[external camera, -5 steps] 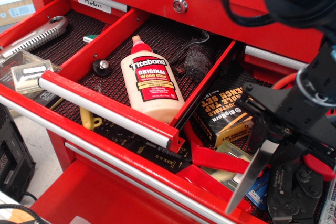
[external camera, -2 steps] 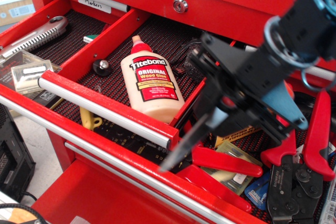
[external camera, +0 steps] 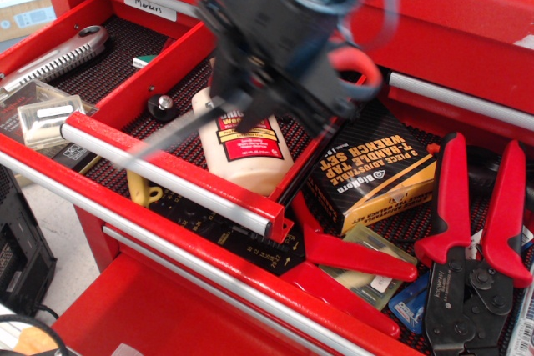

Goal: Pick up scissors and put into drawer

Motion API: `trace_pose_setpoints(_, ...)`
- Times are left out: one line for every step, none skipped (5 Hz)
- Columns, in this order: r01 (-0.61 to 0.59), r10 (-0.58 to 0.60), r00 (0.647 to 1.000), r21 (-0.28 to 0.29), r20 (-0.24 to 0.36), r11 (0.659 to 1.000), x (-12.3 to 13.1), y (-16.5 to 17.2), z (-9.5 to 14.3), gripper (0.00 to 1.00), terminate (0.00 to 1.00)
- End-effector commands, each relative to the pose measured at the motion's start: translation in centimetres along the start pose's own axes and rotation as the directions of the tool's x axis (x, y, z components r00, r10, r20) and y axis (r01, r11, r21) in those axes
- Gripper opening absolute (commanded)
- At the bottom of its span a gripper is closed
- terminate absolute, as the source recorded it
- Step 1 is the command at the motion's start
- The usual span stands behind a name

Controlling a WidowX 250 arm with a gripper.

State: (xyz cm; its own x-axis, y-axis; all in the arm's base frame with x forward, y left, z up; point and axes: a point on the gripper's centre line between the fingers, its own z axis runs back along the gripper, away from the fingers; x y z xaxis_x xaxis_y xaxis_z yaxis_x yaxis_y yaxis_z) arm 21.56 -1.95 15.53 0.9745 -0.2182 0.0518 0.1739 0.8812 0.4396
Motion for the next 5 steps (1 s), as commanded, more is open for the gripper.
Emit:
trace_pose_setpoints(0.05, -0.05, 0.993, 0.008, 0.105, 0.999, 1.04, 3.04, -1.2, 0.0, 0.0)
trace_pose_setpoints(0.03, -0.018, 0.982, -0.06, 0.188, 0.998, 1.71, 2.04, -2.17, 1.0, 0.0)
trace_pose_setpoints(0.03, -0.018, 0.982, -0.06, 0.188, 0.998, 1.71, 2.04, -2.17, 1.0, 0.0)
trace_pose_setpoints(0.03, -0.018, 0.982, -0.06, 0.188, 0.998, 1.71, 2.04, -2.17, 1.0, 0.0)
trace_pose_setpoints(0.03, -0.018, 0.982, -0.06, 0.188, 0.998, 1.71, 2.04, -2.17, 1.0, 1.0)
